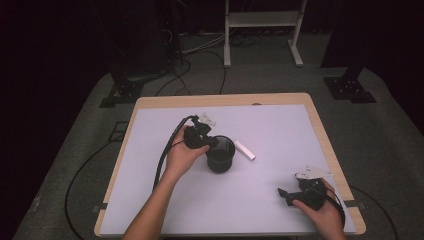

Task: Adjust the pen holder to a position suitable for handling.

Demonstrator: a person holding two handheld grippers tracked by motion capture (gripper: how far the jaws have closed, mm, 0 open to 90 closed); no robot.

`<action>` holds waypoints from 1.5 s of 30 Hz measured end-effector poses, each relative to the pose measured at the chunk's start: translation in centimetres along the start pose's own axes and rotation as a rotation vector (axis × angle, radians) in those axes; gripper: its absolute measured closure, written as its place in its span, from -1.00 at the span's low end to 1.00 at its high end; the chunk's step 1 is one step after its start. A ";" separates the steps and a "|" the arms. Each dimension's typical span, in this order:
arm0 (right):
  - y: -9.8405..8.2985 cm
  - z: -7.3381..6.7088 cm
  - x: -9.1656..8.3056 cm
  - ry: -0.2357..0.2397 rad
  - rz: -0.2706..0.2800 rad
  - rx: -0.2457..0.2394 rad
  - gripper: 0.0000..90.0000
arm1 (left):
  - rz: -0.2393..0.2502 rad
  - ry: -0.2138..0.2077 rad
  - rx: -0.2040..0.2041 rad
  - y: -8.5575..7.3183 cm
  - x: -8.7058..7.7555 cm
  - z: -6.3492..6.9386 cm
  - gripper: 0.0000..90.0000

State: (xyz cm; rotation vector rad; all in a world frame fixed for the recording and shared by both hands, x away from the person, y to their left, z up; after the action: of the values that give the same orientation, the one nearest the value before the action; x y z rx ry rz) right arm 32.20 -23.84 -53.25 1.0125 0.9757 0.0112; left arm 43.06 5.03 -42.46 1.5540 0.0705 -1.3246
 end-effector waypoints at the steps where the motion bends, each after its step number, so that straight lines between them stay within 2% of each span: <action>1: 0.0 0.0 0.0 0.000 0.000 0.000 -0.75 | 0.001 -0.001 0.001 -0.1 -0.2 0.1 0.82; 5: 0.0 0.0 0.0 0.000 0.000 0.000 -0.75 | 0.003 -0.010 -0.008 -0.7 -0.8 0.4 0.82; 20: 0.0 0.0 0.0 -0.002 0.002 -0.003 -0.75 | -0.010 -0.048 0.003 -3.1 -2.7 1.7 0.82; 29: 0.0 0.0 0.0 0.000 0.000 0.001 -0.75 | -0.033 -0.067 -0.005 -4.9 -2.9 2.3 0.82; 35: 0.0 0.0 0.0 0.000 0.000 0.001 -0.75 | -0.041 -0.071 -0.015 -5.8 -3.2 2.3 0.82; 39: 0.0 0.0 0.0 0.000 0.000 0.000 -0.75 | -0.049 -0.090 -0.034 -6.6 -3.3 2.3 0.82; 45: 0.0 0.0 0.0 0.000 -0.001 -0.001 -0.75 | -0.061 -0.100 -0.041 -7.5 -3.4 2.4 0.82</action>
State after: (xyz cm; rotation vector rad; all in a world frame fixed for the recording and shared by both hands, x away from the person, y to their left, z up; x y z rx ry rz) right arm 32.20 -23.85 -53.25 1.0117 0.9757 0.0107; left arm 35.53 8.57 -44.35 1.4584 0.0825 -1.4382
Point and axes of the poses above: each handheld gripper's, and its own axes: x roughly forward along the jaws, y roughly out of its top, z roughly to its right, the point moved 7 cm from there along x, roughly forward along the jaws, and after that the axes turned 14 degrees about -x, right-handed, at the moved point
